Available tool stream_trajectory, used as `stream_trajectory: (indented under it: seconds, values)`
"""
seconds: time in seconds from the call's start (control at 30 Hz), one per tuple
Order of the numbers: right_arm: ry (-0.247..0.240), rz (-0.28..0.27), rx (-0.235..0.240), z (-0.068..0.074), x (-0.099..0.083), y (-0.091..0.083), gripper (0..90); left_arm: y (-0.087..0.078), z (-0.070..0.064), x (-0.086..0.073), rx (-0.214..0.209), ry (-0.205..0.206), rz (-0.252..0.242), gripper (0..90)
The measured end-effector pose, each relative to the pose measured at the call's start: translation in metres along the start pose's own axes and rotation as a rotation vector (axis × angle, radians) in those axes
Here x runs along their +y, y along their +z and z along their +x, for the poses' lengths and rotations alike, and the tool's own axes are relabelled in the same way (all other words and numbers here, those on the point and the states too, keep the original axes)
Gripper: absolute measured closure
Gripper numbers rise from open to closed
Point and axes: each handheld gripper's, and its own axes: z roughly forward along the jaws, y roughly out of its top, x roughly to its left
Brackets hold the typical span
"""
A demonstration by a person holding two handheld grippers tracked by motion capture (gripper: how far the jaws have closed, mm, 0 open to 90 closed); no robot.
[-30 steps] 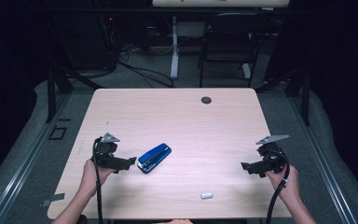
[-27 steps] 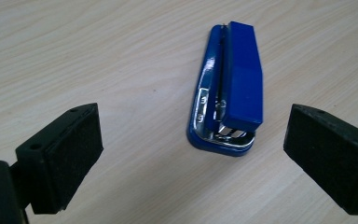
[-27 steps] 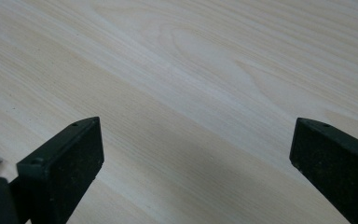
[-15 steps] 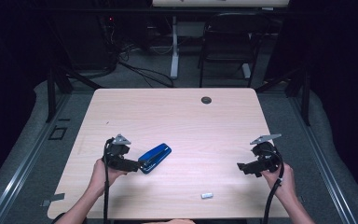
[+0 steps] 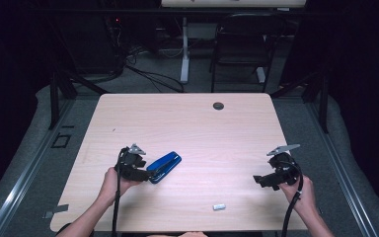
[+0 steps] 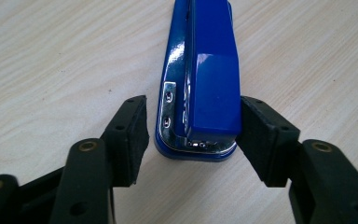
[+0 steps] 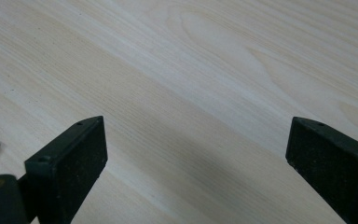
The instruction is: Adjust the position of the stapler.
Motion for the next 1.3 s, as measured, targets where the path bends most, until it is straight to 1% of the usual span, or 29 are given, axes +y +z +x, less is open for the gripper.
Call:
stream_trajectory:
  seconds: [0.03,0.07,0.1,0.2,0.23,0.27,0.3,0.33,0.37,0.4,0.47,0.53,0.57,0.6,0.63,0.67,0.7,0.83,0.87,0.9,0.93,0.97,1.03,1.07,1.1,1.13,1.17,1.2,1.3]
  values:
    - [0.001,0.001,0.007,0.001,0.001,0.002,4.8,0.000,0.000,0.000,0.000,0.000,0.000,47.0]
    - [-0.006,0.008,0.010,0.001,0.002,0.003,4.8,0.002,0.000,0.000,-0.009,0.005,0.006,48.1]
    - [-0.013,0.016,0.006,0.002,0.003,0.004,4.8,0.003,0.000,0.000,-0.012,0.009,0.013,50.6]
    - [-0.014,0.020,0.012,0.004,0.004,0.006,4.8,0.005,-0.001,0.000,-0.015,0.009,0.021,53.1]
    - [-0.025,0.028,0.012,0.005,0.004,0.007,5.0,0.008,-0.003,0.000,-0.016,0.016,0.032,56.2]
    - [-0.025,0.028,0.012,0.005,0.004,0.007,5.0,0.008,-0.003,0.000,-0.016,0.016,0.032,58.5]
    - [-0.028,0.024,0.014,0.006,0.005,0.007,5.1,0.010,-0.005,0.000,-0.024,0.018,0.044,60.7]
    - [-0.034,0.020,0.014,0.007,0.006,0.007,5.2,0.011,-0.006,0.000,-0.019,0.025,0.045,64.6]
    - [-0.040,0.021,0.008,0.008,0.007,0.006,5.2,0.011,-0.008,0.000,-0.001,0.032,0.043,65.0]
    - [-0.045,0.010,0.013,0.009,0.008,0.007,5.3,0.011,-0.009,0.000,0.002,0.023,0.042,65.1]
    - [-0.054,0.010,0.012,0.011,0.010,0.007,5.3,0.010,-0.008,0.000,-0.004,0.017,0.044,65.4]
    - [-0.073,0.029,0.018,0.013,0.013,0.010,5.4,0.010,-0.009,-0.001,-0.023,-0.008,0.042,65.4]
    - [-0.072,0.028,0.021,0.014,0.013,0.011,5.4,0.010,-0.010,-0.001,-0.030,-0.022,0.038,65.4]
    - [-0.072,0.028,0.021,0.014,0.013,0.011,5.4,0.010,-0.010,-0.001,-0.030,-0.022,0.038,65.3]
    - [-0.074,0.033,0.027,0.014,0.013,0.012,5.5,0.009,-0.010,-0.001,-0.041,-0.032,0.038,65.3]
    - [-0.081,0.040,0.024,0.013,0.013,0.014,5.4,0.009,-0.011,-0.002,-0.052,-0.052,0.034,65.1]
    - [-0.081,0.044,0.027,0.012,0.013,0.014,5.5,0.009,-0.011,-0.002,-0.060,-0.062,0.034,65.1]
    - [-0.082,0.039,0.035,0.013,0.013,0.013,5.5,0.009,-0.015,-0.002,-0.070,-0.078,0.035,64.8]
    - [-0.085,0.041,0.028,0.014,0.013,0.013,5.5,0.009,-0.018,-0.003,-0.071,-0.086,0.038,64.7]
    - [-0.085,0.035,0.029,0.015,0.014,0.013,5.5,0.009,-0.018,-0.003,-0.087,-0.092,0.042,64.6]
    - [-0.085,0.035,0.029,0.015,0.014,0.013,5.5,0.009,-0.018,-0.003,-0.087,-0.092,0.042,64.4]
    - [-0.092,0.040,0.031,0.015,0.014,0.013,5.5,0.009,-0.021,-0.003,-0.091,-0.084,0.048,64.2]
    - [-0.105,0.051,0.026,0.016,0.014,0.014,5.7,0.007,-0.022,-0.002,-0.106,-0.081,0.060,64.0]
    - [-0.116,0.044,0.031,0.016,0.014,0.013,6.3,0.005,-0.022,-0.002,-0.100,-0.070,0.063,64.0]
    - [-0.110,0.018,0.040,0.018,0.014,0.013,6.5,0.003,-0.022,-0.001,-0.100,-0.068,0.058,63.9]
    - [-0.110,0.018,0.040,0.018,0.014,0.013,6.5,0.003,-0.022,-0.001,-0.100,-0.068,0.058,63.7]
    - [-0.114,0.018,0.034,0.019,0.014,0.011,6.7,0.001,-0.021,0.000,-0.097,-0.057,0.057,63.7]
    - [-0.131,0.011,0.033,0.019,0.015,0.009,6.9,-0.005,-0.020,-0.001,-0.084,-0.052,0.051,60.0]
    - [-0.132,0.004,0.035,0.019,0.014,0.008,7.0,-0.013,-0.016,-0.005,-0.105,-0.082,0.038,55.1]
